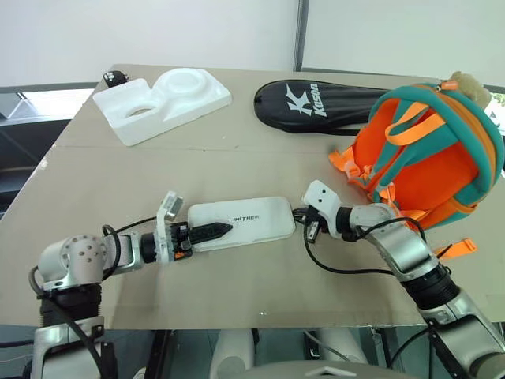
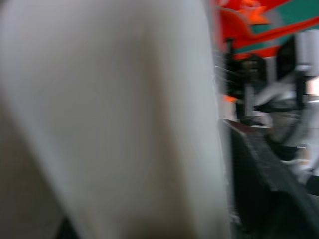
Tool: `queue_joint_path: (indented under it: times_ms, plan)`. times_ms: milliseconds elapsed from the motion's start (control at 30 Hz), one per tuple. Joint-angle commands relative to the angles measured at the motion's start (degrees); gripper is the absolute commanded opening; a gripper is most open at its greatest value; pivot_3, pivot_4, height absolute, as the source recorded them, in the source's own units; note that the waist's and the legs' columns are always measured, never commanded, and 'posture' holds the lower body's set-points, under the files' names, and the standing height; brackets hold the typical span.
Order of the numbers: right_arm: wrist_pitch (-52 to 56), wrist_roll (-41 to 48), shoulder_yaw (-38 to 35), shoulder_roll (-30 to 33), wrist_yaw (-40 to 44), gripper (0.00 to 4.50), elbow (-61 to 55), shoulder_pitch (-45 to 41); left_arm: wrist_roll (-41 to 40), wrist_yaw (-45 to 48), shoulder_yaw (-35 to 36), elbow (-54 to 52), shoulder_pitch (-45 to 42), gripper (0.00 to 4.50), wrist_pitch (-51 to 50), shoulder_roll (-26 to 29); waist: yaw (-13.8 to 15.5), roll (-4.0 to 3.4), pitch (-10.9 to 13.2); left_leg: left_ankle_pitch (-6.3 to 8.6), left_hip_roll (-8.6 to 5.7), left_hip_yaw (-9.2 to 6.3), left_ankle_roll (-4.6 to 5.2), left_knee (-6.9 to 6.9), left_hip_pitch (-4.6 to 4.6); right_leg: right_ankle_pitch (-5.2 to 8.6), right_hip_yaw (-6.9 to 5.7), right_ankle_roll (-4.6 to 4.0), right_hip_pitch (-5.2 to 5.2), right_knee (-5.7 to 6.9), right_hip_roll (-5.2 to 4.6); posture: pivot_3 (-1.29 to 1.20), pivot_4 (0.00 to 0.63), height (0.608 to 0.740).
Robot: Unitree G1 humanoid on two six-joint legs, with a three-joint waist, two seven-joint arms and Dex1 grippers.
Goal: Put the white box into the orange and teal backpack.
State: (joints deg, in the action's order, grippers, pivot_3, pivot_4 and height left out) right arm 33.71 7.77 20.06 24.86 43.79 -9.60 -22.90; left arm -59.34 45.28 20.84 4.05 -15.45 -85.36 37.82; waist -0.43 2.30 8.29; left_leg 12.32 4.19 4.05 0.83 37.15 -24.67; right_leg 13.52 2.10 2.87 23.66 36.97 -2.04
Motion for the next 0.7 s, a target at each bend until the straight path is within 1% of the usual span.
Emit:
queue_joint_path:
  times_ms: [33,67,100,133,167,200,233,267,367,400,467,533,600,633,700]
  plan:
    - [3.8,6.6,-7.7,2.2,1.6,0.00,-8.9,2.8,-0.5,-2.4,2.9,-1.7,1.4,1.07,-0.9,0.2,-0.1,-0.04,0.0,0.00,0.00,-0.01,0.00,-0.01,-0.01,0.00,-0.01,0.00,0.00,0.00,0.00,0.00,0.150,0.740]
    - [5.9,9.0,-11.4,2.8,0.8,0.00,-12.9,4.6,-1.6,-2.7,4.2,-2.2,1.6,1.07,-1.3,0.0,-0.2,-0.03,0.0,0.00,0.00,0.02,0.00,-0.04,0.03,0.00,0.01,0.00,0.00,0.01,0.00,0.00,0.150,0.740]
    - [7.3,10.7,-13.9,3.2,0.0,0.50,-15.6,5.8,-2.5,-3.0,5.2,-2.7,1.8,1.07,-1.7,-0.3,-0.3,-0.03,0.0,0.00,0.01,0.00,0.00,-0.04,0.03,0.00,0.00,0.00,0.01,0.02,0.01,0.00,0.150,0.740]
    - [11.9,15.0,-18.7,3.8,-1.1,0.74,-22.1,8.0,-3.5,-2.9,6.1,-3.7,1.9,1.07,-1.4,-0.5,-0.4,-0.02,0.0,0.00,0.02,0.00,0.00,-0.04,0.05,0.00,0.00,0.00,0.01,0.03,0.01,0.00,0.150,0.740]
    - [15.4,18.4,-21.9,4.1,-2.0,1.18,-26.7,9.4,-4.2,-2.9,6.7,-4.3,2.0,1.07,-1.1,-0.6,-0.3,-0.03,0.0,0.00,0.03,0.01,0.00,-0.04,0.07,0.00,0.01,0.00,0.01,0.04,0.01,0.00,0.150,0.740]
    - [20.6,22.3,-27.1,3.7,-4.4,1.59,-32.1,11.1,-5.4,-3.6,7.6,-4.6,1.3,1.07,-1.3,-1.3,-0.3,-0.03,0.0,0.00,0.03,-0.01,0.00,-0.06,0.04,0.00,0.00,-0.01,0.02,0.04,0.01,0.00,0.150,0.740]
    - [24.9,25.3,-31.0,3.3,-6.8,2.20,-36.4,12.5,-6.1,-4.0,8.0,-4.7,0.7,1.07,-1.1,-1.7,-0.2,-0.03,0.0,0.00,0.04,-0.02,0.00,-0.08,0.05,0.00,-0.01,-0.01,0.03,0.04,0.01,0.00,0.150,0.740]
    - [29.0,26.8,-35.3,2.4,-9.8,2.60,-40.5,14.2,-6.7,-5.2,8.6,-4.7,-0.4,1.07,-0.6,-2.7,-0.2,-0.02,0.0,0.00,0.04,-0.05,0.00,-0.09,0.04,0.01,-0.04,-0.01,0.02,0.04,0.01,0.00,0.150,0.740]
    - [38.6,31.0,-44.4,0.0,-16.5,4.03,-48.2,16.4,-8.5,-7.9,10.0,-4.7,-2.8,1.06,-0.2,-5.0,0.1,0.03,0.0,0.00,0.04,-0.13,-0.01,-0.07,0.02,0.03,-0.13,-0.05,-0.01,0.01,0.01,0.00,0.150,0.740]
    - [40.6,33.2,-47.4,-0.5,-19.6,4.39,-49.4,16.9,-9.1,-8.9,10.2,-5.3,-3.9,1.06,0.1,-5.9,0.1,0.03,0.0,0.00,0.03,-0.12,-0.01,-0.06,0.00,0.05,-0.13,-0.08,-0.01,-0.01,-0.02,0.00,0.150,0.740]
    - [44.1,35.3,-51.2,-1.8,-26.2,4.39,-50.3,16.3,-10.8,-10.2,10.4,-6.1,-5.8,1.06,0.4,-7.3,0.0,0.04,0.0,0.00,0.01,-0.11,0.00,-0.03,0.00,0.05,-0.12,-0.08,-0.03,-0.02,-0.06,0.00,0.150,0.740]
    - [47.7,33.6,-52.0,-4.6,-31.5,4.39,-50.3,12.5,-12.2,-12.0,10.5,-5.6,-8.1,1.06,0.4,-8.6,-0.3,0.03,0.0,0.00,-0.01,-0.06,0.00,0.00,0.01,0.04,-0.08,-0.08,-0.03,-0.03,-0.08,0.00,0.150,0.740]
    - [50.0,28.9,-50.6,-9.0,-38.3,4.39,-46.9,6.4,-12.9,-14.2,10.4,-5.1,-10.5,1.06,1.4,-10.3,-0.5,0.01,0.0,0.00,-0.01,-0.06,0.01,0.01,0.02,0.04,-0.06,-0.09,-0.02,-0.02,-0.06,0.00,0.150,0.740]
    - [48.3,26.3,-48.8,-10.2,-41.4,4.39,-44.0,4.0,-13.2,-15.2,10.4,-4.8,-11.5,1.06,2.1,-11.0,-0.6,0.01,0.0,0.00,-0.01,-0.06,0.01,0.00,0.04,0.04,-0.04,-0.09,-0.02,-0.01,-0.04,0.00,0.150,0.740]
    - [43.5,22.8,-46.0,-11.9,-44.2,4.39,-37.4,-0.6,-13.7,-16.4,10.0,-5.9,-12.5,1.06,2.9,-11.8,-0.6,0.00,0.0,0.00,0.00,-0.09,0.01,-0.01,0.04,0.03,-0.01,-0.08,0.00,0.00,0.03,0.00,0.150,0.740]
